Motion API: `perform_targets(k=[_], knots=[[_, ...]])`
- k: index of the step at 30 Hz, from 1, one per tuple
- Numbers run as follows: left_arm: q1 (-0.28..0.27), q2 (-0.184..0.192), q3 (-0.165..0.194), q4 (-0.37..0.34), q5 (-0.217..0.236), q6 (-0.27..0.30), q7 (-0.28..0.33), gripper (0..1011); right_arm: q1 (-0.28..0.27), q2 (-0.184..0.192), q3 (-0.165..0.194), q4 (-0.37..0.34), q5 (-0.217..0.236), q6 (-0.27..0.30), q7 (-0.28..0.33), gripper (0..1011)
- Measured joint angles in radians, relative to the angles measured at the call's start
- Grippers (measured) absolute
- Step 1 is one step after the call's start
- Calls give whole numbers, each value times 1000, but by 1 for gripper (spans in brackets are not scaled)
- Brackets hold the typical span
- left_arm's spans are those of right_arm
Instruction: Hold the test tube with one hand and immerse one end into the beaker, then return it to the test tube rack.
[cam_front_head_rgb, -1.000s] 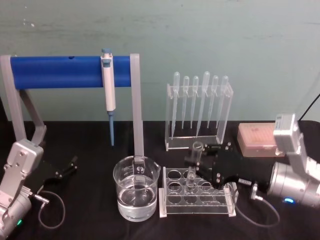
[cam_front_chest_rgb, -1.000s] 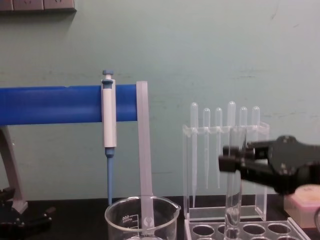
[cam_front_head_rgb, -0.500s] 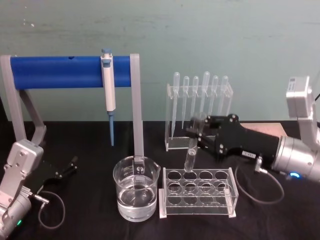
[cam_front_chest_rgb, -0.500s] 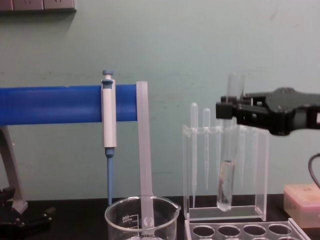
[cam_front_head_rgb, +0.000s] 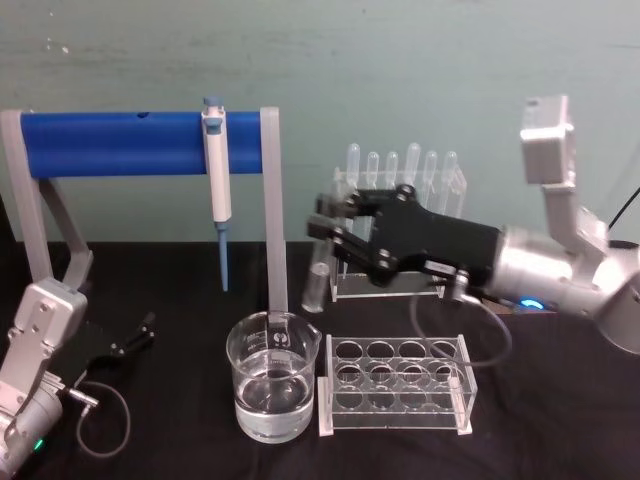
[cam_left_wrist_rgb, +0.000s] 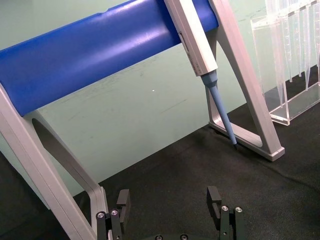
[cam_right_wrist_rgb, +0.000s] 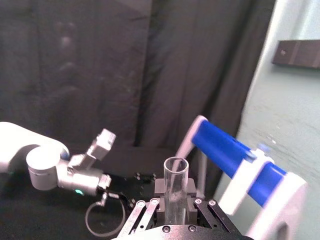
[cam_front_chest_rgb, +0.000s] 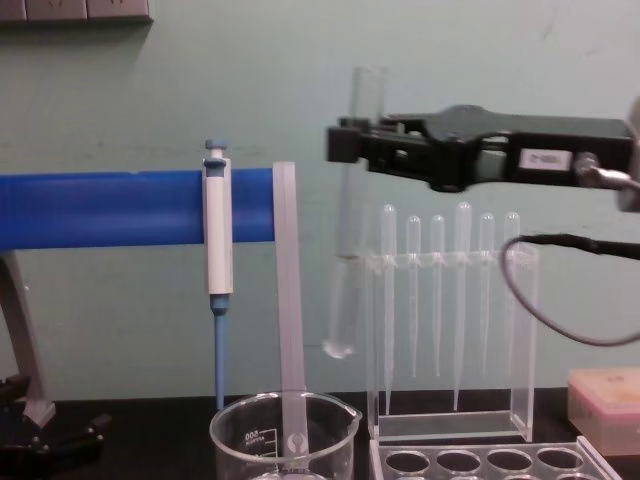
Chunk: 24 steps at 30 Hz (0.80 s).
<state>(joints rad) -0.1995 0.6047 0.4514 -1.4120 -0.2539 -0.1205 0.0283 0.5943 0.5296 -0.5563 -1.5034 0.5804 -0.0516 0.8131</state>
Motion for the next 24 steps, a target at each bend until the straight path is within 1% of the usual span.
perform_targets(k=[1,2,5,6,9,14,15,24], knots=[[0,0,0,0,0,0,0,1000,8,-8,-6,6,0,-1,4,227],[0,0,0,0,0,0,0,1000,22,-23,-19,17,0,-3,10,227],[0,0,0,0,0,0,0,1000,40,-42,-37,36,0,-8,16,227],[0,0,0,0,0,0,0,1000,49,-54,-49,49,1,-10,21,227],[0,0,0,0,0,0,0,1000,58,-70,-69,69,3,-17,29,227],[0,0,0,0,0,0,0,1000,60,-83,-92,99,6,-31,38,227],[0,0,0,0,0,0,0,1000,60,-83,-92,99,6,-31,38,227],[0,0,0,0,0,0,0,1000,52,-96,-111,182,-2,-86,62,227]])
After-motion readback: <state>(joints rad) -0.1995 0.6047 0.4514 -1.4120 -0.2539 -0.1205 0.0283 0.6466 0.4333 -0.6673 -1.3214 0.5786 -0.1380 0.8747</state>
